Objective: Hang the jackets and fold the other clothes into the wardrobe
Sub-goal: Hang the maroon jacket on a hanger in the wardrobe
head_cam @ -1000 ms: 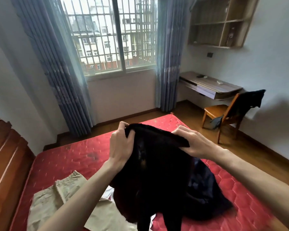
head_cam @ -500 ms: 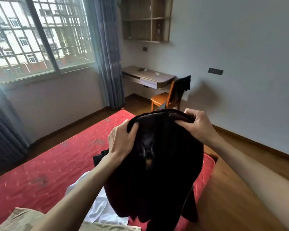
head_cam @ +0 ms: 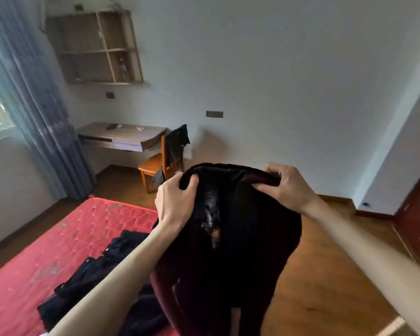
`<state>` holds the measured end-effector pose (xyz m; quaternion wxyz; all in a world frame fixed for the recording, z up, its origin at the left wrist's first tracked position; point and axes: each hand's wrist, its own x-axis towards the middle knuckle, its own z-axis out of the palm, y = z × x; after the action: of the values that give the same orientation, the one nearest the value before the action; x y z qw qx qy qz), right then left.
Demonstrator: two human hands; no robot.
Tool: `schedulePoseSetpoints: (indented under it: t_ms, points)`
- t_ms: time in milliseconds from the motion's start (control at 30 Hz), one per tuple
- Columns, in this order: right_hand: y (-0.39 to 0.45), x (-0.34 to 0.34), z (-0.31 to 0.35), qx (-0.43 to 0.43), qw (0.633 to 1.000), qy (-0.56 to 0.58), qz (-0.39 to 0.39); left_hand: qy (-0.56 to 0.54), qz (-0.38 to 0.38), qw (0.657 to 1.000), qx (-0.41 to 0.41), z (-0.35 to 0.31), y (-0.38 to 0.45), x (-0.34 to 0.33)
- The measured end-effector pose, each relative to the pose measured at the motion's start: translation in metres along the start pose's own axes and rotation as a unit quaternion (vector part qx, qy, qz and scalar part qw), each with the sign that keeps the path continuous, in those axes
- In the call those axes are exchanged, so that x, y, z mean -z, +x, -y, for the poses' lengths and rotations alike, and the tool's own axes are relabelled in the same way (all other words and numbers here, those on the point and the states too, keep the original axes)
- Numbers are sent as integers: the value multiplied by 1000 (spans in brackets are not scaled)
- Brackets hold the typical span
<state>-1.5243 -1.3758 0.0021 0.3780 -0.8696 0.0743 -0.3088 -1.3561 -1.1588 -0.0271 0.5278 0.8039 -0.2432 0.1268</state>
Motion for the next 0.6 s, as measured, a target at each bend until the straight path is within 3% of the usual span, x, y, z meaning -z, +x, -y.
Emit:
schedulePoseSetpoints:
  t_ms: [267,600]
  points:
    - [-9,122,-67,-60,994,-88,-31,-5,67,996,-62,-77,14,-114]
    - [-46,224,-116,-117,971,-159,-132,-27,141,982,-122,-156,5,-240]
